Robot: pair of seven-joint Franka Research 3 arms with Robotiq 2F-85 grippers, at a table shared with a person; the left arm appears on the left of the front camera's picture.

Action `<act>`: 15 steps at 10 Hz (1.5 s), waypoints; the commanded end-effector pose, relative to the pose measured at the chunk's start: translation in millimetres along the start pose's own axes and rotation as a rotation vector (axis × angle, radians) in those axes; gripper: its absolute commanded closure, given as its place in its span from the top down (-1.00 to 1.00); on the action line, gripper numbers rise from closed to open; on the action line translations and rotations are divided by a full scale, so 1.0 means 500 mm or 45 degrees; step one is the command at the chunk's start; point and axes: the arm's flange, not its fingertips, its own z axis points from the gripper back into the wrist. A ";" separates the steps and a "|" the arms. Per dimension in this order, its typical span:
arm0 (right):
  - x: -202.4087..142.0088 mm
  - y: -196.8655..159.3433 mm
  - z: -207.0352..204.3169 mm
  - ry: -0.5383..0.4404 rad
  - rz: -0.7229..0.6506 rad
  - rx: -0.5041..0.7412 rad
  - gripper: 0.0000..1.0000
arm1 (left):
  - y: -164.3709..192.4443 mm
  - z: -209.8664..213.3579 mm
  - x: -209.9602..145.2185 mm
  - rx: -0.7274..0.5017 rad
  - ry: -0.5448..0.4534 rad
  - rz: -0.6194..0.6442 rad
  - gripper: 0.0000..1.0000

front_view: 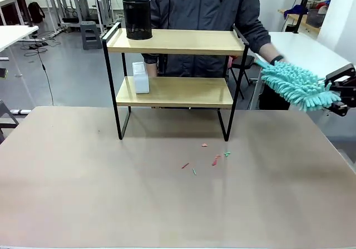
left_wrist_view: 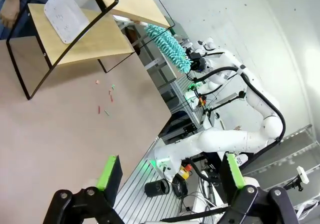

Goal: Clean the shelf.
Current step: Hand the Duster back to the human.

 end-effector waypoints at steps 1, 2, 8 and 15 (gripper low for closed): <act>-0.021 0.030 0.012 -0.027 0.059 0.000 -1.00 | -0.007 -0.001 -0.004 -0.004 0.000 0.006 1.00; -0.021 0.030 0.012 -0.027 0.059 0.000 -1.00 | -0.007 -0.001 -0.004 -0.004 0.000 0.006 1.00; -0.018 0.031 0.012 -0.017 0.054 0.008 -0.27 | -0.007 -0.001 -0.004 -0.004 0.000 0.006 1.00; -0.138 0.134 -0.011 0.243 0.293 0.151 1.00 | 0.006 -0.069 -0.037 -0.164 0.203 0.209 1.00</act>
